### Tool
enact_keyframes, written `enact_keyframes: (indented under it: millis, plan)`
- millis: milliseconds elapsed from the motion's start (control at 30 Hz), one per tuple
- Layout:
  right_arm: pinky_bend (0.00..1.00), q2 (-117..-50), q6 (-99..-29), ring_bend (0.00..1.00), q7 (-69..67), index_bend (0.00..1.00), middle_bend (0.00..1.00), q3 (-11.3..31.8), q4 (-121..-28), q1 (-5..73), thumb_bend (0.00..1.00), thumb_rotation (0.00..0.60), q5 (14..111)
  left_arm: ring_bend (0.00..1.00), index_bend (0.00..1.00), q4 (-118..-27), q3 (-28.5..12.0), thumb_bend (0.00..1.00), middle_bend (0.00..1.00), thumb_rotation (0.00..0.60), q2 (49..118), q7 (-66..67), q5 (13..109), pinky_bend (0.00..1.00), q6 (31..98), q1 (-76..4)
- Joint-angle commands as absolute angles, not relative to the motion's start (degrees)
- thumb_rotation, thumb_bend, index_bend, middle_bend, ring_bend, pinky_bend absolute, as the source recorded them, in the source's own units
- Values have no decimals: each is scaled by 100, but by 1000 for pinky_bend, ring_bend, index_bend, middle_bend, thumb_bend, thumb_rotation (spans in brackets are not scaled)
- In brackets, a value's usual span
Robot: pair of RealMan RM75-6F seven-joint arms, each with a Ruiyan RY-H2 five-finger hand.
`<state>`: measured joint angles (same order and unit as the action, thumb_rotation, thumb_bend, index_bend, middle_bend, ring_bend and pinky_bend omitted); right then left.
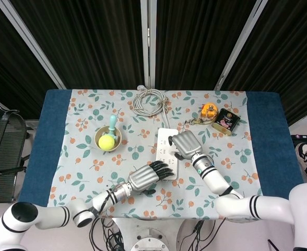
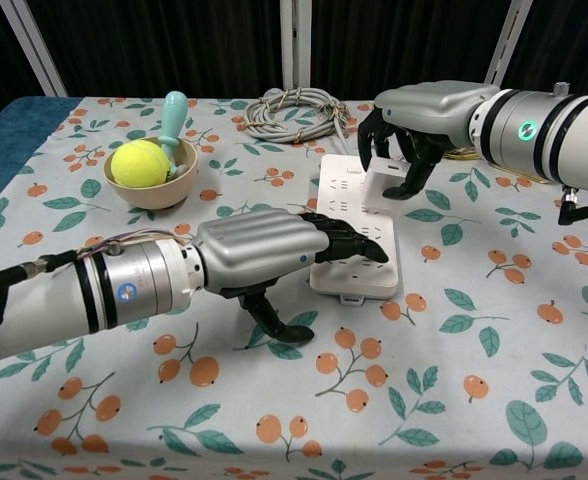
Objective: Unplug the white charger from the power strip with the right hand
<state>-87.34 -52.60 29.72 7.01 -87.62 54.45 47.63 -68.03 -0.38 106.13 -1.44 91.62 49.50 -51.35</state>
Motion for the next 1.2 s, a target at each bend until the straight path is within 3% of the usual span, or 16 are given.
enact_keyframes:
  millis: [33, 300, 533, 733, 800, 900, 967, 1067, 1200]
  plan:
    - [497, -8650, -5380, 582, 2519, 1000, 781, 802, -8760, 5258, 413, 600, 5090, 57, 114, -6848, -38, 250, 123, 600, 10586, -138, 9174, 102, 5006, -5123]
    - [481, -7837, -5491, 574, 1729, 981, 766, 982, -9285, 4835, 410, 600, 5439, 57, 114, -7258, -81, 249, 123, 600, 10273, 5, 9255, 102, 5393, -5017]
    - [332, -7019, -4416, 469, 1303, 842, 670, 775, -9640, 4750, 410, 600, 4921, 57, 114, -7892, -122, 246, 123, 600, 9695, 250, 9275, 101, 5919, -4749]
    - [234, -7021, -3679, 376, 927, 690, 597, 689, -9273, 4859, 409, 600, 4646, 57, 114, -8297, -157, 239, 123, 600, 9164, 319, 9147, 99, 6402, -4387]
    - [202, -7131, -3503, 325, 918, 576, 545, 639, -9053, 4949, 398, 600, 4524, 57, 114, -8383, -164, 238, 123, 600, 9027, 312, 9081, 98, 6516, -4271]
    - [108, -7277, -3395, 167, 980, 161, 334, 561, -8811, 5079, 308, 600, 4333, 57, 114, -8458, -174, 231, 123, 600, 8860, 274, 9014, 97, 6710, -4100]
    - [41, -7338, -3469, 55, 1009, 21, 177, 548, -8752, 5117, 203, 600, 4248, 57, 114, -8484, -189, 228, 123, 600, 8745, 223, 8969, 97, 6856, -3976]
    - [0, -7310, -3615, 0, 1052, 0, 33, 529, -8786, 5120, 76, 600, 4217, 57, 113, -8488, -209, 225, 123, 600, 8562, 166, 8915, 97, 7045, -3809]
    - [0, -7123, -3862, 0, 994, 0, 0, 568, -8979, 5024, 55, 600, 4282, 57, 112, -8480, -215, 221, 123, 600, 8260, 115, 8810, 96, 7227, -3589]
